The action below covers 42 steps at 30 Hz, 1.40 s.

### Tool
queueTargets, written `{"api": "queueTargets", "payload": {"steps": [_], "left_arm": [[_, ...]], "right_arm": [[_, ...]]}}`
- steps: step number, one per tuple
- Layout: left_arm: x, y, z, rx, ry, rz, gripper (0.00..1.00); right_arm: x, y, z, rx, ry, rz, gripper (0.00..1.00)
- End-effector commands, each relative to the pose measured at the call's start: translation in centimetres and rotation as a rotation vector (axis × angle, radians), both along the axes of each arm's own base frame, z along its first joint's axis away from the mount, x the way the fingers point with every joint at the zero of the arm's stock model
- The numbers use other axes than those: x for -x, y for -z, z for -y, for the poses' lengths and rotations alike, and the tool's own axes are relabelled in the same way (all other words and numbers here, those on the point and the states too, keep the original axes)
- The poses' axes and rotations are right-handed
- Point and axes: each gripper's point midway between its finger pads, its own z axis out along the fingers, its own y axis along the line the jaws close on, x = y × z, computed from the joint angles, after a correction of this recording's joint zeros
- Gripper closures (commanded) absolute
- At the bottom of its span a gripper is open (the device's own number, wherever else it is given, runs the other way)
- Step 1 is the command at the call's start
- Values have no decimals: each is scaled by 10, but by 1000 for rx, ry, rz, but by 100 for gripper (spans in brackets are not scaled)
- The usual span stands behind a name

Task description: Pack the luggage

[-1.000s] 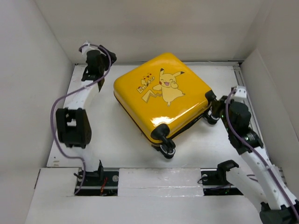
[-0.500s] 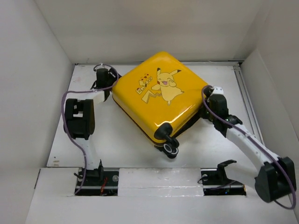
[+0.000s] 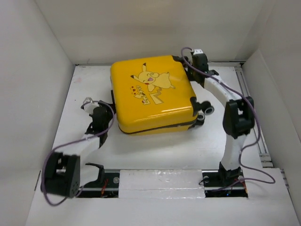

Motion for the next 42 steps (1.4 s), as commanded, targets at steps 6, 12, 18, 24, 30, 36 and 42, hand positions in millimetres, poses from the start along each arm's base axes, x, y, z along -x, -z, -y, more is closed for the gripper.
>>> {"api": "queueTargets", "payload": {"steps": [6, 12, 18, 24, 30, 36, 42], "left_arm": [[102, -34, 79, 122, 349, 110, 49], [103, -82, 52, 22, 260, 220, 47], [80, -128, 54, -33, 242, 268, 40], [75, -177, 31, -10, 102, 418, 28], [40, -209, 27, 15, 40, 455, 27], [-42, -246, 21, 46, 109, 456, 21], [-142, -225, 10, -39, 204, 237, 22]], "right_arm": [[2, -147, -170, -120, -451, 215, 79], [25, -180, -99, -186, -338, 329, 48], [98, -188, -80, -205, -406, 428, 51], [197, -185, -89, -360, -537, 577, 90], [236, -116, -68, -432, -387, 499, 100], [233, -61, -39, -390, -205, 388, 100], [231, -12, -67, -320, -344, 236, 99]]}}
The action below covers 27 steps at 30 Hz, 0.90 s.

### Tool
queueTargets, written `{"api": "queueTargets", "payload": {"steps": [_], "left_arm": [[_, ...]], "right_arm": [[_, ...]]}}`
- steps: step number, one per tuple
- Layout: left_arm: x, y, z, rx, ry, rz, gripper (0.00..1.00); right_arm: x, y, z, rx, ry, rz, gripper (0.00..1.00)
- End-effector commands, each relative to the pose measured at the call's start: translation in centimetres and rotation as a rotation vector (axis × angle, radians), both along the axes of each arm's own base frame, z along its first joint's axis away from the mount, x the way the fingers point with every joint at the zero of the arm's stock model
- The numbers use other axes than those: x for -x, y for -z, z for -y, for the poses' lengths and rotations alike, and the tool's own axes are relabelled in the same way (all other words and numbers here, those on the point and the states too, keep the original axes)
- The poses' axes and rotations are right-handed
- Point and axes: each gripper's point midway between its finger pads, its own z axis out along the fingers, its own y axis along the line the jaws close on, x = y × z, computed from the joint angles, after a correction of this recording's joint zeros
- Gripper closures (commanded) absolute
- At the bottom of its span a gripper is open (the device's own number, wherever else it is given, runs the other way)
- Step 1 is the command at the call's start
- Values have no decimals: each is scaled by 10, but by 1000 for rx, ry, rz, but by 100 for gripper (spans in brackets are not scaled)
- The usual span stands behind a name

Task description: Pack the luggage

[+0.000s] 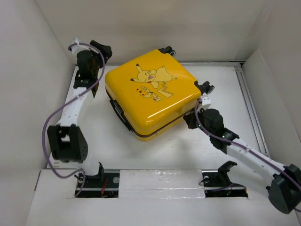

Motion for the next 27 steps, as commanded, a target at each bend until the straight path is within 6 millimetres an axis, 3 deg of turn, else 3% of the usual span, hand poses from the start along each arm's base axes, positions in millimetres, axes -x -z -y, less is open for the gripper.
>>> {"api": "queueTargets", "payload": {"steps": [1, 3, 4, 5, 7, 8, 13, 17, 18, 19, 20, 22, 24, 25, 27], "left_arm": [[-36, 29, -13, -46, 69, -134, 24], [-50, 44, -24, -16, 111, -168, 24], [-58, 36, -25, -2, 140, -155, 26], [-72, 64, -30, -7, 151, -214, 27], [-81, 92, -33, -27, 175, -318, 27], [-91, 105, -25, -61, 210, -343, 27], [-95, 160, 0, -7, 345, -437, 27], [-82, 186, 27, 67, 437, -444, 27], [-67, 213, 32, 85, 425, -498, 27], [-60, 203, 31, 89, 409, -469, 27], [-58, 198, 31, 96, 405, -416, 27], [-29, 212, 30, 149, 362, -431, 27], [-17, 213, 27, 146, 342, -400, 27], [1, 234, 26, 174, 320, -441, 27], [10, 224, 24, 170, 307, -393, 27]], "right_arm": [[-3, -4, -26, -5, -118, 8, 100], [-5, 5, -26, 2, -98, -20, 100], [-7, 12, -20, 19, -64, -26, 100], [-7, 13, -20, 10, -61, -28, 100], [-7, 11, -21, 5, -61, -20, 100], [-8, 11, -19, 7, -52, -19, 100], [-13, 11, -13, 12, -3, -15, 100], [-24, 17, -16, 44, -19, -36, 97], [-26, 17, -20, 44, -29, -42, 97], [-32, 9, -25, 34, -39, -33, 97], [-36, 15, -30, 48, -51, -45, 97], [-42, 3, -42, 25, -95, -12, 99], [-51, -2, -48, 20, -97, 12, 99], [-57, -9, -50, 25, -101, 31, 99], [-67, -13, -54, 34, -117, 47, 99]]}}
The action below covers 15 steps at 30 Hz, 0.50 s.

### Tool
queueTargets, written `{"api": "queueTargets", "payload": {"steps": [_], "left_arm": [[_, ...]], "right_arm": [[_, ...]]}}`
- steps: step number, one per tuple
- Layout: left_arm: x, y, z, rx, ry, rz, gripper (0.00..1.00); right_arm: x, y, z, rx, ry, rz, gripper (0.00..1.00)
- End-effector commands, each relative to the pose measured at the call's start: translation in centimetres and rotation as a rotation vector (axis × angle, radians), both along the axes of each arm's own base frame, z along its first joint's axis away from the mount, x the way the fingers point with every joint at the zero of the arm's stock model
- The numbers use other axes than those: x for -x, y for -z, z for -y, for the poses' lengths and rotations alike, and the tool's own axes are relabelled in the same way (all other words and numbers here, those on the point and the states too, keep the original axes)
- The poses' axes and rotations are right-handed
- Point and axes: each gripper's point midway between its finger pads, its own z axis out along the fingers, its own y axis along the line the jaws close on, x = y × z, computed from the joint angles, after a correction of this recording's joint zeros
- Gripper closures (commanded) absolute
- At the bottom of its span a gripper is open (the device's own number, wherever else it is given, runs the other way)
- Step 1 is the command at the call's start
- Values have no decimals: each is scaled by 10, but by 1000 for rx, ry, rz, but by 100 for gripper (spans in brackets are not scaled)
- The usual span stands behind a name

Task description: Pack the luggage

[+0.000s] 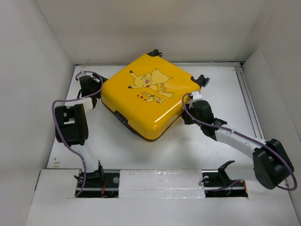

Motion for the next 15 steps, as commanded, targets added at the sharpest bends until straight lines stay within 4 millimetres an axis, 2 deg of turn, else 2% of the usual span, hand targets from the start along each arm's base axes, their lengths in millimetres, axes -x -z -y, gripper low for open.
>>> {"api": "queueTargets", "payload": {"steps": [1, 2, 4, 5, 6, 8, 9, 10, 12, 13, 14, 15], "left_arm": [[38, -14, 51, 67, 142, 46, 27], [51, -12, 52, 77, 137, 41, 27], [58, -18, 51, 78, 126, 70, 27], [69, -10, 51, 79, 125, 56, 27], [74, -20, 51, 77, 126, 80, 27], [80, -29, 47, 62, 100, 108, 27], [87, -38, 45, 56, 89, 132, 27], [90, -45, 43, 50, 78, 151, 27], [93, -60, 31, 22, 12, 171, 25], [97, -80, 20, 7, -33, 209, 24], [100, -91, 13, -7, -69, 218, 22], [100, -107, -5, -14, -157, 256, 12]], "right_arm": [[-38, -81, -49, -141, -138, 230, 99], [-44, -92, -52, -144, -142, 253, 99], [-53, -91, -53, -140, -133, 249, 99], [-60, -100, -54, -150, -132, 262, 99], [-61, -101, -57, -154, -143, 260, 99], [-68, -98, -57, -167, -168, 244, 99], [-68, -103, -59, -176, -180, 251, 99], [-74, -102, -56, -171, -168, 245, 99], [-69, -96, -51, -162, -166, 218, 96], [-66, -93, -47, -161, -150, 199, 92], [-59, -97, -41, -158, -139, 206, 83], [-54, -92, -36, -160, -116, 197, 78]]}}
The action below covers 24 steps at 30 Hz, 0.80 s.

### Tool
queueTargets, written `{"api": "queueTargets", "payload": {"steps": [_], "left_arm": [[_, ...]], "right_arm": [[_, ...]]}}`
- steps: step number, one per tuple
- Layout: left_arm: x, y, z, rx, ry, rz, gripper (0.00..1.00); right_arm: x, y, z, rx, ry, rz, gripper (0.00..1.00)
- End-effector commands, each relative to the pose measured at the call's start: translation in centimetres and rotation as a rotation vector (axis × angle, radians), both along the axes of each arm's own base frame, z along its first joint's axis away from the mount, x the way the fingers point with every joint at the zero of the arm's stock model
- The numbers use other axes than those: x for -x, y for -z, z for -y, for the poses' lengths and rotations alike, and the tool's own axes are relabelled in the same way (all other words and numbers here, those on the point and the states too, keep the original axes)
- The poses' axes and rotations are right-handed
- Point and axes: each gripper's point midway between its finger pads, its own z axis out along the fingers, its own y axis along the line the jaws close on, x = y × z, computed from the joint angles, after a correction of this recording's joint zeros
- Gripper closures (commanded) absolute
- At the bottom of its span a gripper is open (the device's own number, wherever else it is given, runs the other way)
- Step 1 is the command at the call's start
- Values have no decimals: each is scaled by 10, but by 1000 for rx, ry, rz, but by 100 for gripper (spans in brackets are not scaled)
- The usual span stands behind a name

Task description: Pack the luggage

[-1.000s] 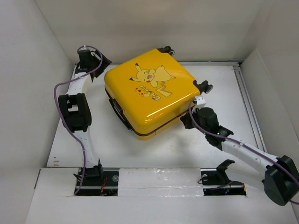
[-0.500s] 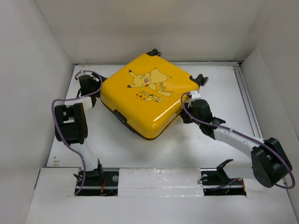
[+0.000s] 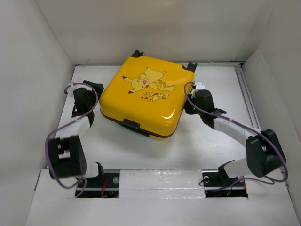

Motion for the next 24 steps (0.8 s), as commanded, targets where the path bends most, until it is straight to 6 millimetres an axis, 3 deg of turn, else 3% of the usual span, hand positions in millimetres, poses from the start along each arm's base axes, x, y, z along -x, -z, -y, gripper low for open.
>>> {"api": "queueTargets", "payload": {"steps": [1, 2, 3, 4, 5, 7, 8, 10, 11, 12, 14, 15, 16, 17, 18, 19, 20, 21, 22, 24], "left_arm": [[19, -109, 26, -35, 66, 270, 6], [24, -124, 13, -48, -14, 303, 0], [30, -141, 13, -51, -15, 353, 0], [34, -170, 6, -74, -55, 416, 0], [44, -200, 15, -95, -40, 487, 0], [52, -233, 30, -160, -4, 545, 0], [60, -255, 52, -195, 75, 598, 0], [70, -262, 79, -218, 178, 634, 0], [75, -253, 98, -223, 254, 636, 0], [88, -252, 127, -219, 349, 660, 0], [101, -235, 158, -258, 467, 659, 0], [119, -215, 185, -250, 558, 646, 4], [129, -205, 198, -254, 598, 641, 9], [139, -193, 207, -278, 634, 626, 24], [145, -171, 209, -284, 626, 577, 32], [167, -170, 223, -261, 676, 596, 46], [176, -158, 225, -264, 686, 571, 66], [181, -150, 222, -270, 662, 552, 75], [198, -140, 227, -261, 701, 551, 76], [210, -117, 226, -255, 716, 493, 78]], "right_arm": [[18, -63, -49, -167, -208, 180, 74], [25, -69, -46, -198, -199, 199, 67], [31, -65, -43, -206, -195, 196, 65], [43, -50, -39, -201, -202, 172, 64], [49, -48, -36, -202, -202, 174, 64], [62, -62, -32, -237, -210, 222, 63], [76, -51, -34, -242, -244, 201, 63], [93, -71, -36, -271, -312, 297, 59], [114, -61, -47, -284, -405, 290, 58], [122, -63, -51, -289, -444, 315, 58], [135, -67, -56, -287, -501, 357, 56], [135, -63, -55, -273, -506, 357, 56], [138, -63, -58, -268, -521, 361, 58], [138, -61, -58, -265, -521, 352, 58], [142, -56, -61, -269, -546, 333, 59], [141, -53, -61, -255, -551, 331, 59], [140, -50, -63, -256, -559, 320, 60], [138, -49, -64, -249, -563, 331, 60], [135, -47, -64, -245, -555, 330, 60], [129, -38, -67, -218, -565, 331, 59]]}}
